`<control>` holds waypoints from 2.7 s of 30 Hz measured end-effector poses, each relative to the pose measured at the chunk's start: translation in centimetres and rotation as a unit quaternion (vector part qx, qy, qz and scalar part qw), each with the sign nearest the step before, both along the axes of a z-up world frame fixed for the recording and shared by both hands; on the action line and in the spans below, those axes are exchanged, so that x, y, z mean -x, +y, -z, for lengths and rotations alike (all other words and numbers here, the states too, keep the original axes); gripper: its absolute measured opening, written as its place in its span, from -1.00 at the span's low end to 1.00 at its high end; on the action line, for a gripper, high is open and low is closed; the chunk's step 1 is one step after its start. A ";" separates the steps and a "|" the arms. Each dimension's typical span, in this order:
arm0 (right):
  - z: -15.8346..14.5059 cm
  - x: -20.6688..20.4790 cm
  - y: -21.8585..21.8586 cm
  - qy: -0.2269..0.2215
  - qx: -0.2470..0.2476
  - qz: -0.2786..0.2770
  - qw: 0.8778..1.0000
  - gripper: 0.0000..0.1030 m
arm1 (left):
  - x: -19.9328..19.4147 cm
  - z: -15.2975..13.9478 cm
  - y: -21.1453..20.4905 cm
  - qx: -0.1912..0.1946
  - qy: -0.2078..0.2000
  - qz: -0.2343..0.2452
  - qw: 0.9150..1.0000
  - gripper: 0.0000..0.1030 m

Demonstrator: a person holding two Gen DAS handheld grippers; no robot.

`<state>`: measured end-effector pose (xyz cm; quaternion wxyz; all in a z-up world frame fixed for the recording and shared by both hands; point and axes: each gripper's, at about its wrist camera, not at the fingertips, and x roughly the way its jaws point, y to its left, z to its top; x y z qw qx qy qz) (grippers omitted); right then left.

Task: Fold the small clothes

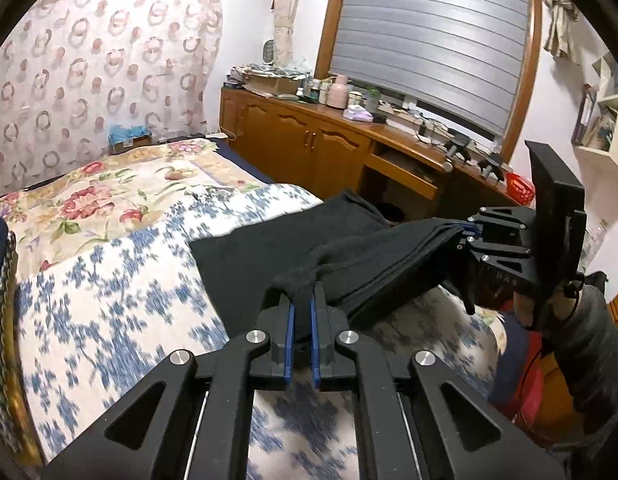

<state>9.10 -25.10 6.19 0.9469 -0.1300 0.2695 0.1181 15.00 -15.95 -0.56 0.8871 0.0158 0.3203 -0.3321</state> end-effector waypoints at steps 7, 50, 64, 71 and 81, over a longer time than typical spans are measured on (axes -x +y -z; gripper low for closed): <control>-0.8 -4.6 1.3 -0.016 0.009 -0.014 1.000 -0.85 | -5.1 -0.7 0.0 -0.013 -0.007 -0.025 1.000 -0.86; -2.7 -18.5 -3.2 0.043 -0.007 0.054 0.998 -0.33 | -14.1 7.0 -1.1 -0.057 0.097 -0.037 0.993 -0.19; 2.0 -13.0 -4.7 0.104 -0.038 0.061 0.992 0.17 | -16.4 8.8 -1.7 -0.072 0.123 -0.036 0.989 0.21; 3.0 -14.0 -5.9 0.130 -0.064 0.072 0.987 0.27 | -17.5 9.1 -1.9 -0.040 0.146 -0.036 0.988 0.23; 4.0 -15.5 -7.7 0.173 -0.141 0.073 0.972 0.51 | -17.4 9.1 -3.0 -0.029 0.147 -0.023 0.988 -0.26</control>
